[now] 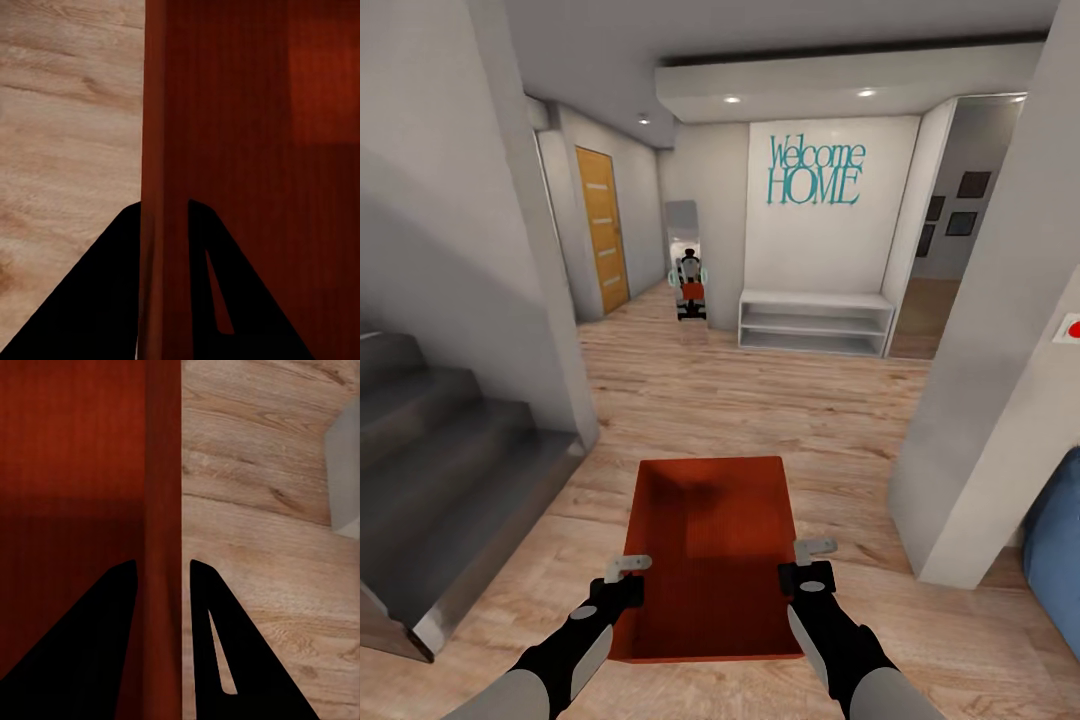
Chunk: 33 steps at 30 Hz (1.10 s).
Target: Move the two storage containers from the living room to the garage. In the garage, place one container on the floor and stack the other container on top of it (either order is fine).
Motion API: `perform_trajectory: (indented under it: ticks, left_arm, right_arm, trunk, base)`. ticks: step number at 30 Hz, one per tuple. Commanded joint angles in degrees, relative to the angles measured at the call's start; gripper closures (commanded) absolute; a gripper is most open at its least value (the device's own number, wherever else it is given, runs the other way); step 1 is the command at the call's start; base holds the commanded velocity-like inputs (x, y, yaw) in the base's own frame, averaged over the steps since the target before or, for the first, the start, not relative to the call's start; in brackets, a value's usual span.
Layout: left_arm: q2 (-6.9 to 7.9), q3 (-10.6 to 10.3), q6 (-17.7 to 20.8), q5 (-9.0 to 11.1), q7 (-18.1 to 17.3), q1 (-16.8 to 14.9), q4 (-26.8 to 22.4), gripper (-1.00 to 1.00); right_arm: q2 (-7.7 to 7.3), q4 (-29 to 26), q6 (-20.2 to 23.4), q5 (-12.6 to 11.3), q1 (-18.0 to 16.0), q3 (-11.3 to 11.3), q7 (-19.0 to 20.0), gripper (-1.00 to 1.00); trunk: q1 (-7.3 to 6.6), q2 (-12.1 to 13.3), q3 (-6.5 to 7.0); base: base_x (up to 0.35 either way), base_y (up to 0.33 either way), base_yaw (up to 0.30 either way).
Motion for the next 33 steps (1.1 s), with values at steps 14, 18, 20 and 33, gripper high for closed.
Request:
perform_trajectory:
  ticks: [14,18,20,33]
  left_arm:
    - [0.05,-0.72,-0.16,0.72,0.62,-0.03,0.15,1.00]
    - [0.12,-0.60,-0.16,0.70,0.55,0.03,0.15,1.00]
    - [0.11,-0.55,-0.16,0.68,0.49,0.03,0.15,1.00]
    - [0.13,-1.65,-0.16,1.03,0.61,0.05,0.15,1.00]
  right_arm:
    - [-0.07,-0.24,0.19,0.50,-0.07,0.57,0.05,1.00]
    - [0.03,-0.22,0.28,0.50,-0.06,0.65,-0.40,1.00]
    - [0.05,-0.21,0.28,0.50,-0.06,0.64,-0.50,1.00]
    - [0.07,-0.19,-4.50,0.50,-0.09,0.71,-0.68,1.00]
  trunk:
    - [0.00,-0.04,-0.06]
    - [0.00,-0.04,-0.06]
    - [0.00,-0.04,-0.06]
    - [0.00,-0.04,-0.06]
  base:
    - [0.000,0.000,0.000]
    - [0.000,0.000,0.000]
    - [0.000,0.000,0.000]
    - [0.000,0.000,0.000]
